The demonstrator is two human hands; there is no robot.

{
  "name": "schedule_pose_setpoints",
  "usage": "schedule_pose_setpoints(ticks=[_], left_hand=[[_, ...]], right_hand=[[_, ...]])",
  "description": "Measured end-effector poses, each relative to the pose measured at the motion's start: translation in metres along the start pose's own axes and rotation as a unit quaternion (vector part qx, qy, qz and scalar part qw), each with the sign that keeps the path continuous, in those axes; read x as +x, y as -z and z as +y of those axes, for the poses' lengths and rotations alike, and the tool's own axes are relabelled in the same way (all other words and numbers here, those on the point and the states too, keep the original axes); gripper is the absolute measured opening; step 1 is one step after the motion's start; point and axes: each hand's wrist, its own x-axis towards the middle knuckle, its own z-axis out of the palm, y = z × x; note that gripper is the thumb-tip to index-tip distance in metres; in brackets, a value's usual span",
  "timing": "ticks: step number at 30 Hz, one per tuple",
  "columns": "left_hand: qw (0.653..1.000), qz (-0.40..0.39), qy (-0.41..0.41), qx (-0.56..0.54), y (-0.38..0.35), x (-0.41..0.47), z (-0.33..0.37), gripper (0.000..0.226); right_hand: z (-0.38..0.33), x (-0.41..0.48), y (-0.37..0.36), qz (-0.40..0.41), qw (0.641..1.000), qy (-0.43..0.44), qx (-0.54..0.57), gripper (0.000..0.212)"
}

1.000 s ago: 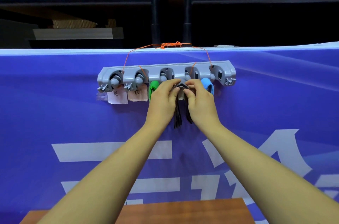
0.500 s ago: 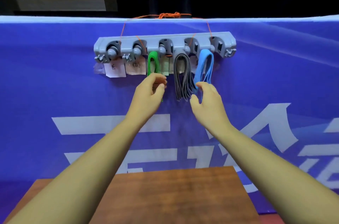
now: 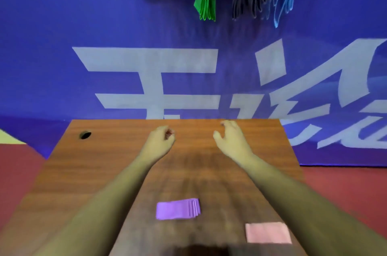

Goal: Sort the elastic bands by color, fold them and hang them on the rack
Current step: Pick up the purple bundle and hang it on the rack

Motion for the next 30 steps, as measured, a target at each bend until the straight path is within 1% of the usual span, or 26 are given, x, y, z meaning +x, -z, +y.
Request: schedule_pose_setpoints(ticks=[4,6,7,8,11,13,15,16,19,21,22,24,27,28,30], left_hand=[[0.996,-0.04,0.078,0.004,-0.026,-0.038,-0.074,0.009],[0.991,-0.066,0.116,0.006,-0.038,-0.055,-0.108,0.015],[0.99,-0.08,0.117,0.013,-0.043,-0.063,-0.123,0.019],[0.988,-0.096,0.12,0.02,-0.046,-0.071,-0.135,0.018],[0.982,-0.137,0.133,0.008,-0.055,-0.088,-0.169,0.007],[0.978,-0.159,0.136,-0.014,-0.062,-0.095,-0.191,0.012],[0.974,-0.175,0.14,-0.038,-0.071,-0.1,-0.206,0.007],[0.972,-0.181,0.141,-0.051,-0.075,-0.101,-0.209,0.008],[0.967,-0.201,0.137,-0.079,-0.088,-0.099,-0.221,0.024],[0.963,-0.231,0.122,-0.067,-0.095,-0.096,-0.227,0.039],[0.962,-0.242,0.116,-0.052,-0.097,-0.095,-0.23,0.041],[0.959,-0.259,0.107,-0.034,-0.102,-0.092,-0.236,0.037],[0.957,-0.273,0.095,-0.03,-0.108,-0.09,-0.248,0.022],[0.957,-0.274,0.093,-0.033,-0.108,-0.09,-0.25,0.022],[0.956,-0.282,0.066,-0.05,-0.108,-0.089,-0.255,0.028]], right_hand=[[0.015,-0.038,-0.072,-0.086,0.996,-0.033,0.0,0.049],[0.02,-0.056,-0.104,-0.135,0.99,-0.052,-0.004,0.048],[0.022,-0.064,-0.119,-0.161,0.985,-0.061,-0.009,0.046],[0.023,-0.071,-0.132,-0.181,0.981,-0.067,-0.016,0.044],[0.024,-0.09,-0.166,-0.22,0.972,-0.075,-0.034,0.038],[0.024,-0.1,-0.188,-0.24,0.967,-0.076,-0.046,0.035],[0.023,-0.107,-0.206,-0.255,0.962,-0.077,-0.057,0.035],[0.021,-0.11,-0.214,-0.258,0.962,-0.072,-0.061,0.035],[0.015,-0.114,-0.234,-0.269,0.959,-0.065,-0.062,0.041],[0.015,-0.114,-0.248,-0.275,0.958,-0.062,-0.056,0.048],[0.017,-0.114,-0.254,-0.28,0.956,-0.06,-0.056,0.051],[0.021,-0.114,-0.266,-0.291,0.953,-0.064,-0.06,0.057],[0.024,-0.115,-0.277,-0.292,0.951,-0.069,-0.077,0.057],[0.025,-0.115,-0.28,-0.29,0.951,-0.067,-0.083,0.057],[0.025,-0.115,-0.283,-0.293,0.949,-0.072,-0.087,0.056]])
